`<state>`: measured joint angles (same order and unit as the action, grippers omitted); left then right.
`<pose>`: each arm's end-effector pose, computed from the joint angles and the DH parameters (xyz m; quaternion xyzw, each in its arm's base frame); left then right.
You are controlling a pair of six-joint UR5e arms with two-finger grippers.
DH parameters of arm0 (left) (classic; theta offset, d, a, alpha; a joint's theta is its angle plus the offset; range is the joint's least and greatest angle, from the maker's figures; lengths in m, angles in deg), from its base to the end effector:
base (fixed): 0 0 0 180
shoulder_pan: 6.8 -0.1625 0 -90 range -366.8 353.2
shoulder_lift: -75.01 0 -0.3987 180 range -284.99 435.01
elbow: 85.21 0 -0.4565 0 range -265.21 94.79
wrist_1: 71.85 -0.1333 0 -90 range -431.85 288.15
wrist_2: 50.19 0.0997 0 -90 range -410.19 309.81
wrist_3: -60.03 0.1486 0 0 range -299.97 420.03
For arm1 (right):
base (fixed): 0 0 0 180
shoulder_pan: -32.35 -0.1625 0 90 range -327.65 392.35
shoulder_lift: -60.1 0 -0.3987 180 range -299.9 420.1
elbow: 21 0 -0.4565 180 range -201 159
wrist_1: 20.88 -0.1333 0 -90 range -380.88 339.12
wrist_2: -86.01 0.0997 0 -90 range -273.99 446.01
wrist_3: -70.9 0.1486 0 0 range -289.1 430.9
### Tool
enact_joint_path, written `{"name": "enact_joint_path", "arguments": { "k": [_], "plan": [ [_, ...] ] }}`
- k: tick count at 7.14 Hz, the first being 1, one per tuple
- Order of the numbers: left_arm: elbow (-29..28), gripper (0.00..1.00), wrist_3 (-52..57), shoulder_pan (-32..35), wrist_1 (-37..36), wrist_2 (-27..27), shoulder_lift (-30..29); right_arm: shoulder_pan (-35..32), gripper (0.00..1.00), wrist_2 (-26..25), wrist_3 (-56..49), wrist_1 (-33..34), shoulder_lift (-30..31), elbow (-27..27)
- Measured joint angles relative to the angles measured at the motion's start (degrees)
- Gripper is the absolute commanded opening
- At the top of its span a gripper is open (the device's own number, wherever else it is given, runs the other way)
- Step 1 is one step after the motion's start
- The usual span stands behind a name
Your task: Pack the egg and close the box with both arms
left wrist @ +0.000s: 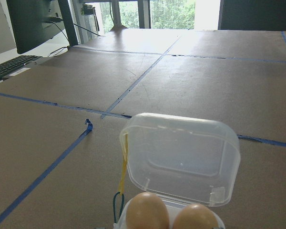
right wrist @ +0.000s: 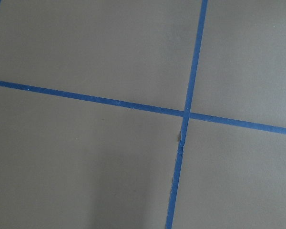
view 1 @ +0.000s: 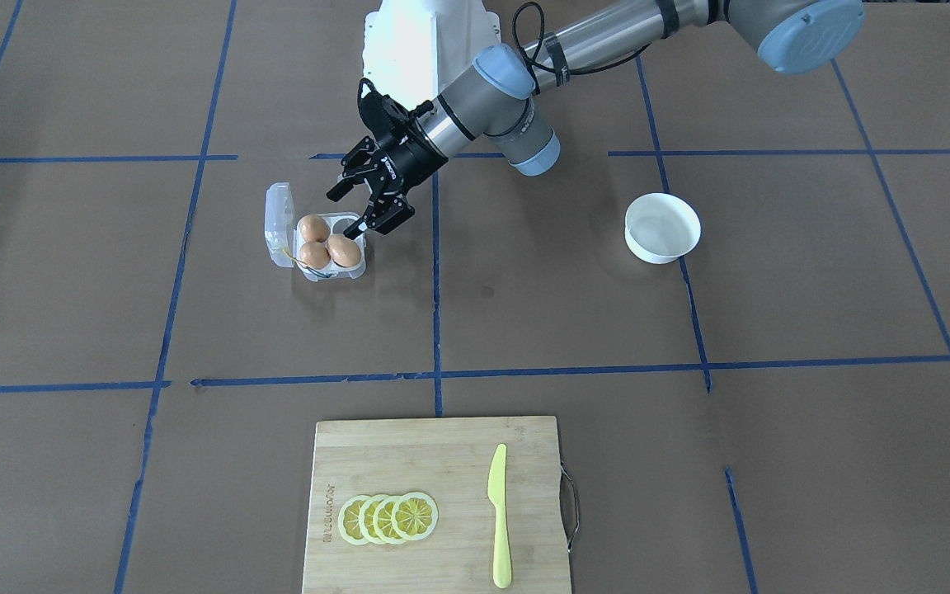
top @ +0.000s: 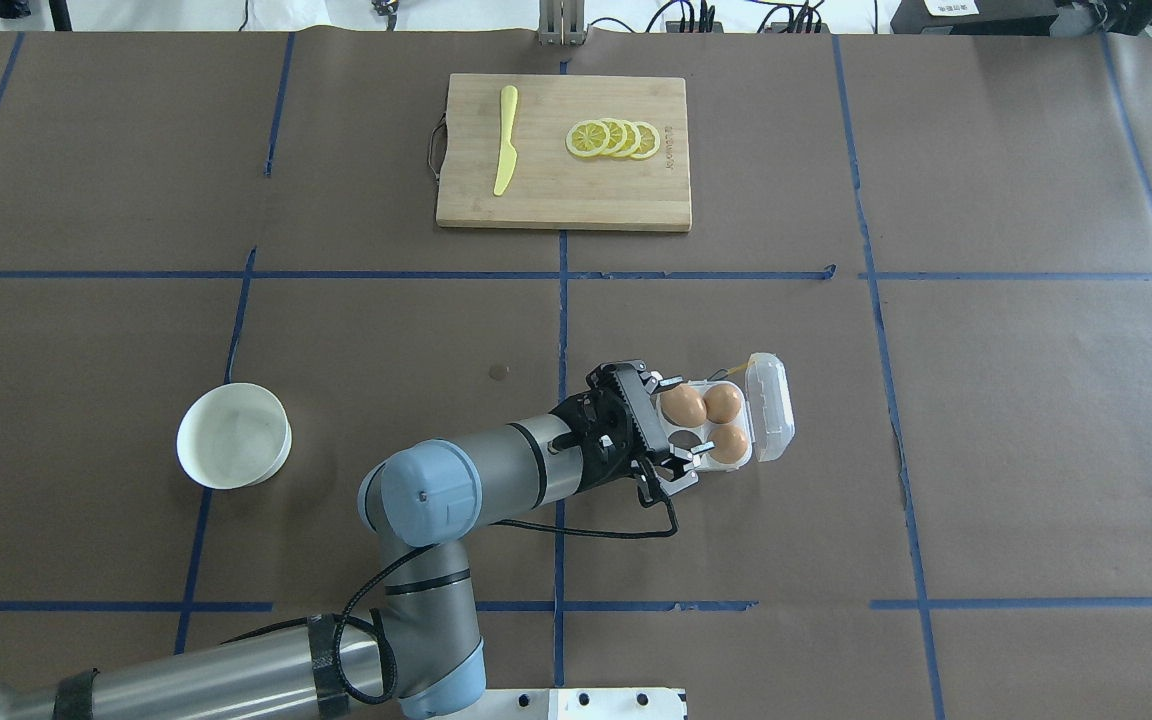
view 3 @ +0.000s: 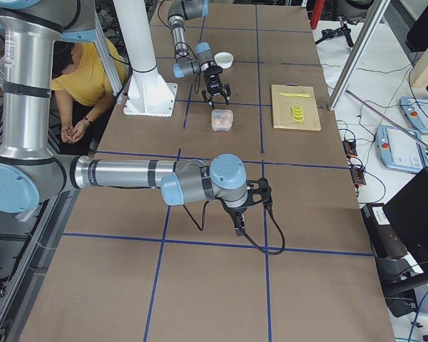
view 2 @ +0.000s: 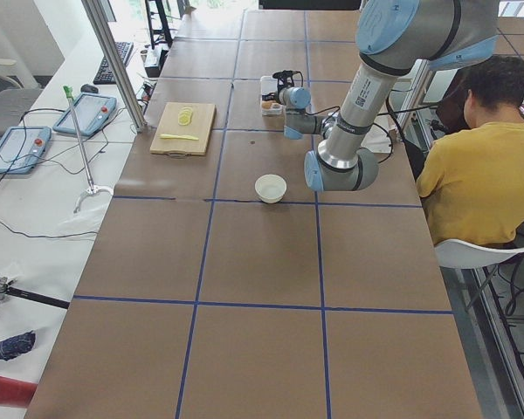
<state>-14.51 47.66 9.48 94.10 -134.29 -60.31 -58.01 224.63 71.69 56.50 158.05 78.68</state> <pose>0.7432 -0.3718 0.1144 0.5892 0.5060 0.2863 0.5611 0.0251 -0.5219 0.6140 0.1123 -0.4089 -0.0423 0.9047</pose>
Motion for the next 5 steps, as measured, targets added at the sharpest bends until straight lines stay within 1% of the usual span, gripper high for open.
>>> {"name": "enact_joint_path", "arguments": {
  "k": [2, 3, 4, 5],
  "plan": [
    [1.3, 1.0, -8.8, 0.9, -0.1, -2.0, 0.0, 0.0, 1.0, 0.0, 0.0, 0.0, -0.2, -0.2],
    [1.8, 1.0, -11.5, 2.1, -0.6, -3.4, 0.1, 0.0, 1.0, 0.0, 0.0, 0.0, -0.2, -0.3],
    [3.0, 1.0, -12.6, 4.0, -3.2, -6.3, 0.5, 0.0, 1.0, 0.1, 0.0, 0.0, -0.2, -0.3],
    [6.3, 1.0, -12.9, 6.7, -10.2, -10.5, 1.7, 0.0, 1.0, 0.1, 0.0, 0.0, -0.2, -0.4]
  ]
}}
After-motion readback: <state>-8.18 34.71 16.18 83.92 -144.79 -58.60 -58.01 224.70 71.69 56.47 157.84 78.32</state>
